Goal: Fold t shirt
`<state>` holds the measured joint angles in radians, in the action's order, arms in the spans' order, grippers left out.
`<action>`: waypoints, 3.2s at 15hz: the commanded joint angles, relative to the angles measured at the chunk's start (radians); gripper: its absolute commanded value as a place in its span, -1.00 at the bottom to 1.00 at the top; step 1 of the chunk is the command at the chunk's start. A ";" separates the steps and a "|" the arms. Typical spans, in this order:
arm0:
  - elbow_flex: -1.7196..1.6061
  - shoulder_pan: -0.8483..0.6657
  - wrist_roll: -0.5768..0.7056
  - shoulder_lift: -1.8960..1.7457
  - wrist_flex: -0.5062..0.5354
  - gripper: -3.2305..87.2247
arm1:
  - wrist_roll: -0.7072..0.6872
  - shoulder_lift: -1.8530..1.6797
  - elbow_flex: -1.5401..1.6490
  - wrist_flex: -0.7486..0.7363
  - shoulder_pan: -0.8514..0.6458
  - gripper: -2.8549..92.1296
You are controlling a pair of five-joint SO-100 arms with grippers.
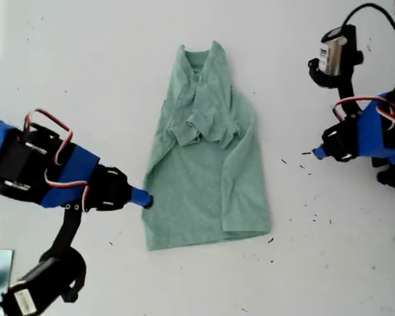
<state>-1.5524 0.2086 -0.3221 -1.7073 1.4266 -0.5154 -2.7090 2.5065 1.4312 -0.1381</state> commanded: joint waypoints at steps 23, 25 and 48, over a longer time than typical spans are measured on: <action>0.692 -0.130 0.285 0.603 -0.325 -0.93 | 0.080 -0.175 0.052 0.000 0.074 -0.87; 0.692 -0.160 0.327 0.712 -0.376 -0.89 | 0.100 -0.195 0.066 0.000 0.091 -0.87; -0.311 -0.034 0.147 -0.561 -0.201 -0.46 | 0.164 0.439 -0.723 0.158 0.230 -0.36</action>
<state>-2.3792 0.1212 -0.2378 -2.6062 1.1305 -0.3605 -2.5081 2.1951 1.5140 0.0414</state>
